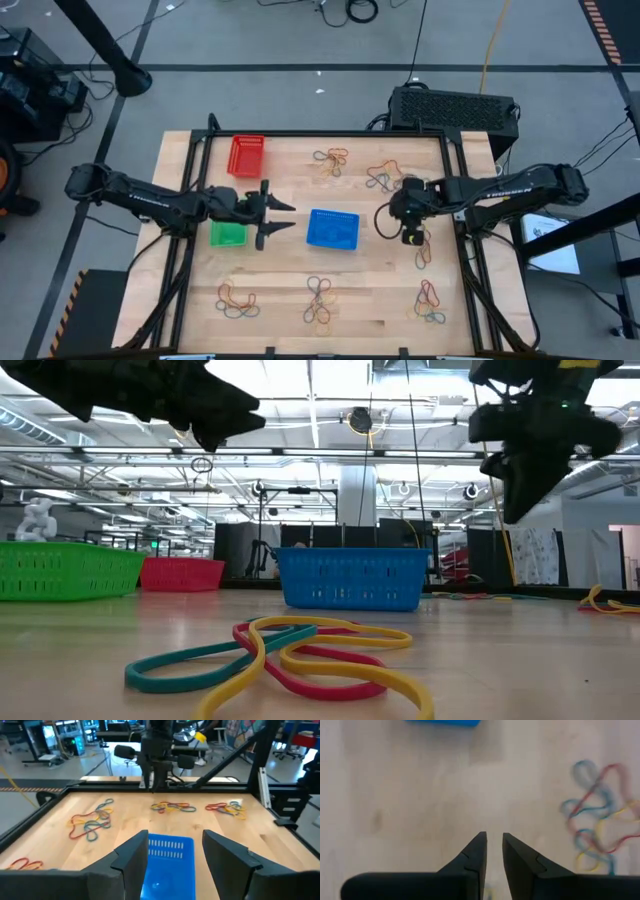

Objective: Sort rubber bands into baskets
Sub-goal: Put the yellow rubber band into the red bin

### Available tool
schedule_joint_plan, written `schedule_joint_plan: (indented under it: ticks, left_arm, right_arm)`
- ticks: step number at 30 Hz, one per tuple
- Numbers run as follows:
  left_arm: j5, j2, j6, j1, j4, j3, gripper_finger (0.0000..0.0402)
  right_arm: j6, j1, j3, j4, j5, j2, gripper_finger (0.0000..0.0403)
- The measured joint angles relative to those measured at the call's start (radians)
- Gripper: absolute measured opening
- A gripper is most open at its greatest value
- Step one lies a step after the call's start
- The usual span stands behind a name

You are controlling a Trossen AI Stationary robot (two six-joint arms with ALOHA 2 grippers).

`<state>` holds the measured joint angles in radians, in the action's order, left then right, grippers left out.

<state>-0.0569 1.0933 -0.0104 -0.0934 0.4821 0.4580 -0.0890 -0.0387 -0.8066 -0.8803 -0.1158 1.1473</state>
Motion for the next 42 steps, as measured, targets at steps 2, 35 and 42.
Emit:
schedule_joint_plan:
  ticks: [2, 35, 42]
  left_arm:
    - [-0.011, 0.012, 0.001, -0.013, 0.000, 0.000, 0.0194]
    - [-0.027, 0.046, -0.009, -0.040, 0.042, 0.000, 0.0194]
    - [-0.028, 0.045, -0.007, -0.039, 0.042, 0.000, 0.0194]
  right_arm:
    - [0.037, -0.009, 0.000, -0.026, 0.052, 0.001, 0.0053]
    - [0.157, -0.127, -0.050, -0.191, 0.081, 0.372, 0.0118]
    - [0.158, -0.124, -0.010, -0.177, 0.060, 0.372, 0.0135]
